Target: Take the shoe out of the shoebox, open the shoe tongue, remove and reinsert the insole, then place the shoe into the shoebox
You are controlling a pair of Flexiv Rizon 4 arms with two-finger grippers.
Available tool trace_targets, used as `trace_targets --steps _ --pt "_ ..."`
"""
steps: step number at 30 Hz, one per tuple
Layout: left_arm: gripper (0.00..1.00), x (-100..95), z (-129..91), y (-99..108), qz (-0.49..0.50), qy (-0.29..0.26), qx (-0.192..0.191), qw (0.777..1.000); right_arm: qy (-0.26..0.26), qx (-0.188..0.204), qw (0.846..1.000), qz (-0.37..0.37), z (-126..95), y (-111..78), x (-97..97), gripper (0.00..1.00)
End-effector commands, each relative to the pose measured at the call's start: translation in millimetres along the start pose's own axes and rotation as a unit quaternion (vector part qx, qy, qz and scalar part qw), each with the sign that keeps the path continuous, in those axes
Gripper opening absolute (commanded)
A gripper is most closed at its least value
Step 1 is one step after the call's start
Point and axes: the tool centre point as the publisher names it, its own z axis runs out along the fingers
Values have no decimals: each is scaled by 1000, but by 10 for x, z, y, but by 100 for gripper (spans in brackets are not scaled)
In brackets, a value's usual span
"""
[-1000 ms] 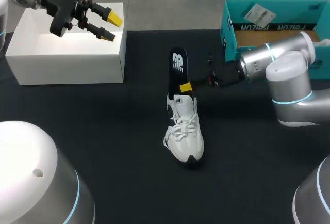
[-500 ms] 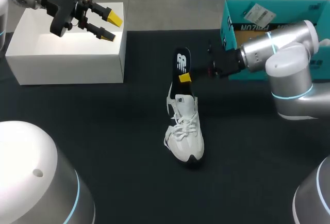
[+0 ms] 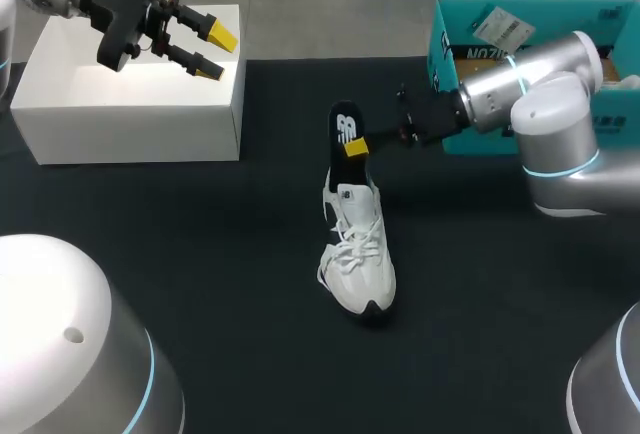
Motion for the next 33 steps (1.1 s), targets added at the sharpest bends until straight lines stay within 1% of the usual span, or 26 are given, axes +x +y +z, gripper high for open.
trace_targets --steps 1,6,10,11,12,13,15,17,21,24,26,27,28,29,33 --pt "100 -3 -3 3 0 2 1 1000 4 2 1000 14 118 -139 20 0" --pt "100 -3 -3 3 0 2 1 1000 3 -4 999 34 175 -308 160 0" --pt "100 -3 -3 3 0 2 1 1000 -1 -3 999 38 176 -336 201 0" --pt "100 -3 -3 3 0 2 1 1000 -9 -3 999 36 159 -319 205 4" --pt "100 -3 -3 3 0 2 1 1000 -17 -3 999 31 135 -293 203 31" --pt "100 -3 -3 3 0 2 1 1000 -24 -3 999 25 111 -257 203 37" --pt "100 -3 -3 3 0 2 1 1000 -37 -2 999 12 60 -173 195 41" --pt "100 -3 -3 3 0 2 1 1000 -43 -3 999 0 15 -84 172 42" --pt "100 -3 -3 3 0 2 1 1000 -47 0 999 -18 -48 83 75 40" --pt "100 -3 -3 3 0 2 1 1000 -44 4 999 -27 -51 180 -10 35" --pt "100 -3 -3 3 0 2 1 1000 -40 9 999 -31 -32 224 -48 28" --pt "100 -3 -3 3 0 2 1 1000 -37 11 999 -32 -21 233 -64 22" --pt "100 -3 -3 3 0 2 1 1000 -36 12 999 -32 -11 229 -79 12" --pt "100 -3 -3 3 0 2 1 1000 -34 13 999 -29 -3 215 -91 0" --pt "100 -3 -3 3 0 2 1 1000 -30 13 999 -14 20 114 -76 0"
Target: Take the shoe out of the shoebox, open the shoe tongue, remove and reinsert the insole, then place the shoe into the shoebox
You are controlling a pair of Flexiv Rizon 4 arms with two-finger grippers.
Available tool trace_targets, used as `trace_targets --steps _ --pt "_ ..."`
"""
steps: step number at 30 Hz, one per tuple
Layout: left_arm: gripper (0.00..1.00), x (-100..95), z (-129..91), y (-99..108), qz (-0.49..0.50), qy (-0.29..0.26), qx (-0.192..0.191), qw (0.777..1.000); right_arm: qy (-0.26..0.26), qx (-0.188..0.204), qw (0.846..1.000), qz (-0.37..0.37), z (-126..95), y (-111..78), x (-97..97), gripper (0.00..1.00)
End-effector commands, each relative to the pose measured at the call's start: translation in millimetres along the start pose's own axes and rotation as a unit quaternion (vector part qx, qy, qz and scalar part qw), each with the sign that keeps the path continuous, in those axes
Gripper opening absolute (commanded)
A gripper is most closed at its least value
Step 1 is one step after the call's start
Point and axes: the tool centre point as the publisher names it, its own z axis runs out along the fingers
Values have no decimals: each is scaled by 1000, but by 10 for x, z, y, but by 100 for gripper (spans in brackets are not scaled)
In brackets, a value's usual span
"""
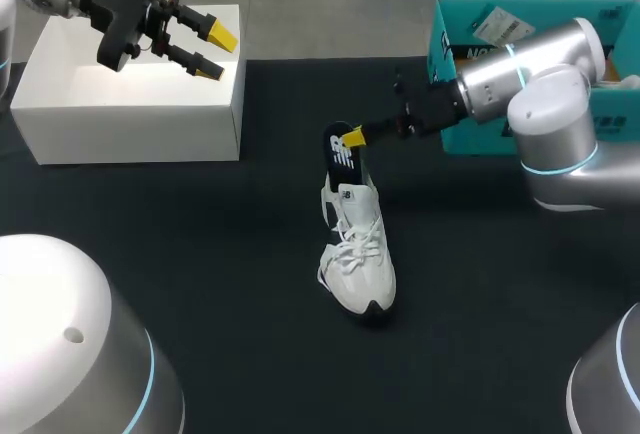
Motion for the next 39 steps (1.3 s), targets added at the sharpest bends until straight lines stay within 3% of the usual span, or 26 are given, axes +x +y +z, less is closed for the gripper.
trace_targets --steps 1,14,23,24,25,26,28,32,39 --pt "100 -2 -3 3 0 2 1 1000 5 3 1000 9 59 -74 -34 0" --pt "100 -2 -3 3 0 2 1 1000 12 -8 998 57 152 -463 218 0" --pt "100 -2 -3 3 0 2 1 1000 12 -12 997 71 211 -554 280 0" --pt "100 -2 -3 3 0 2 1 1000 9 -13 997 69 198 -542 280 5" --pt "100 -2 -3 3 0 2 1 1000 7 -14 998 65 184 -523 276 28" --pt "100 -2 -3 3 0 2 1 1000 5 -13 998 63 168 -499 270 40" --pt "100 -2 -3 3 0 2 1 1000 0 -14 998 56 135 -445 253 46" --pt "100 -2 -3 3 0 2 1 1000 -1 -11 999 43 88 -338 209 45" --pt "100 -2 -3 3 0 2 1 1000 3 -2 999 34 63 -251 113 33"
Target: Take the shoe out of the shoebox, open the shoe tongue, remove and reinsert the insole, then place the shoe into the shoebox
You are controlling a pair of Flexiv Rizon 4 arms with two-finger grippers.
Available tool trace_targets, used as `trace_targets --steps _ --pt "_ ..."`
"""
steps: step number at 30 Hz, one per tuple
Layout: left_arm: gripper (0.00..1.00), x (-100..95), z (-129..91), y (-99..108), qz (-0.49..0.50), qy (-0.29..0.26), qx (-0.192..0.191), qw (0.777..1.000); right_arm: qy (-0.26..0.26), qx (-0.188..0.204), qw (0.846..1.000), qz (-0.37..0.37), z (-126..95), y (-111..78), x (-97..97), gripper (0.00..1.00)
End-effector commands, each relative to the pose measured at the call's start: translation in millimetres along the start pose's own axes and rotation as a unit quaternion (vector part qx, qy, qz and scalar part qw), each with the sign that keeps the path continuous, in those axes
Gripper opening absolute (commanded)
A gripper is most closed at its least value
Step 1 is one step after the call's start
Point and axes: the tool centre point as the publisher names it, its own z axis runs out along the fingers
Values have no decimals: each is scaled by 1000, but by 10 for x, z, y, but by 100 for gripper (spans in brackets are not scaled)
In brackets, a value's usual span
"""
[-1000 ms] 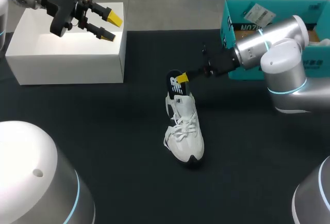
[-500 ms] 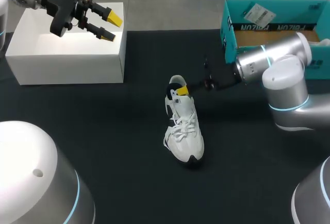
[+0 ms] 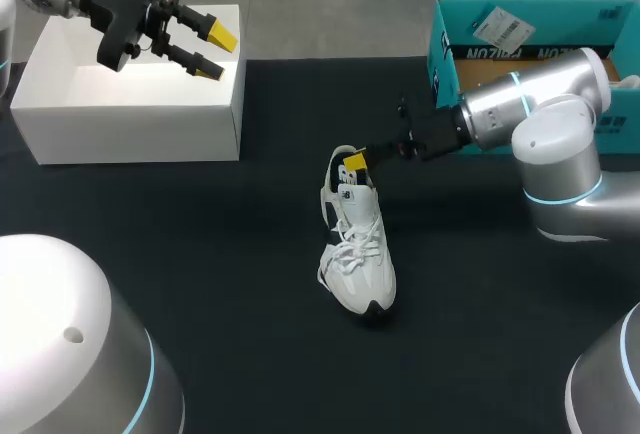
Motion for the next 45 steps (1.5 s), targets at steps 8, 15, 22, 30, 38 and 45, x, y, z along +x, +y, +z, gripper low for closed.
trace_targets --steps 8,15,22,30,38,45 --pt "100 -2 -3 3 0 2 1 1000 14 15 1000 6 65 11 -65 0" --pt "100 -2 -3 3 0 2 1 1000 17 18 999 24 96 -141 6 0" --pt "100 -2 -3 3 0 2 1 1000 18 18 999 35 113 -230 61 0" --pt "100 -2 -3 3 0 2 1 1000 11 29 999 18 70 -91 23 75" --pt "100 -2 -3 3 0 2 1 1000 -1 38 999 -1 35 42 34 100" --pt "100 -2 -3 3 0 2 1 1000 -13 43 999 -17 -15 181 67 100"
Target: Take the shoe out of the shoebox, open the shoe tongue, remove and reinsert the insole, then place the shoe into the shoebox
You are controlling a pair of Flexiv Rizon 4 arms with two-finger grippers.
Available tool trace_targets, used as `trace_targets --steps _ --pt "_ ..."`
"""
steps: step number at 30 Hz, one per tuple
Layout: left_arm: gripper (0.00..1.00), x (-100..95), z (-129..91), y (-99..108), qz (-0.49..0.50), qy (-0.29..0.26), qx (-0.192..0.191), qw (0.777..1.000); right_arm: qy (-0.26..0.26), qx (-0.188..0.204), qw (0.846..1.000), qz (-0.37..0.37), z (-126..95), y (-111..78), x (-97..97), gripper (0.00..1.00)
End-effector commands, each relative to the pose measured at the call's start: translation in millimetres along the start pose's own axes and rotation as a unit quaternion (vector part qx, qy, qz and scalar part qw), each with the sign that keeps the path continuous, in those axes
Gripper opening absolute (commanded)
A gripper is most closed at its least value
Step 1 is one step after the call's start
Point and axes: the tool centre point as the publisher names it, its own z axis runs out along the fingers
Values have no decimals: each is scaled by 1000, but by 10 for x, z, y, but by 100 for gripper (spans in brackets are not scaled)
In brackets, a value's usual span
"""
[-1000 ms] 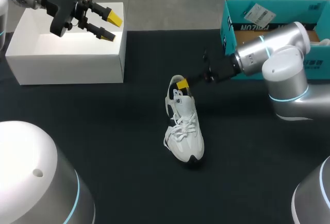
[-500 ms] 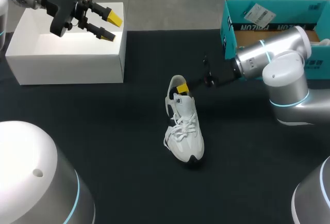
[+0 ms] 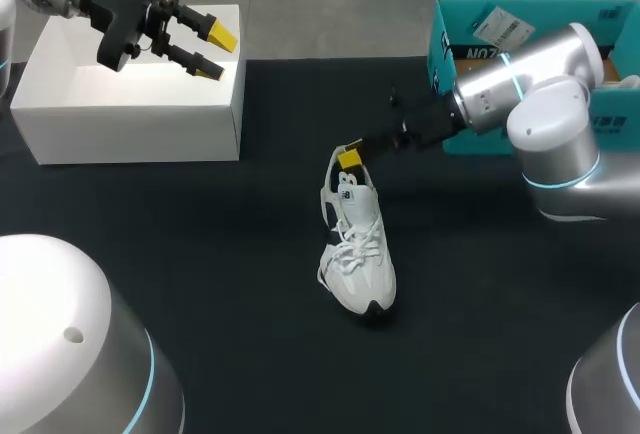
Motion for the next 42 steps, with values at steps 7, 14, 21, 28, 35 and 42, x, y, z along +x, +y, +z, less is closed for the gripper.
trace_targets --steps 7,14,21,28,35,42 --pt "100 -2 -3 3 0 2 1 1000 -47 -5 998 37 -164 194 71 100" --pt "100 -2 -3 3 0 2 1 1000 -100 10 991 87 -237 250 154 27" --pt "100 -2 -3 3 0 2 1 1000 -147 46 979 135 -293 264 242 0" --pt "100 -2 -3 3 0 2 1 1000 -147 46 979 135 -293 264 242 0" --pt "100 -2 -3 3 0 2 1 1000 -147 46 979 135 -293 264 242 0" --pt "100 -2 -3 3 0 2 1 1000 -175 75 969 155 -271 265 244 0"
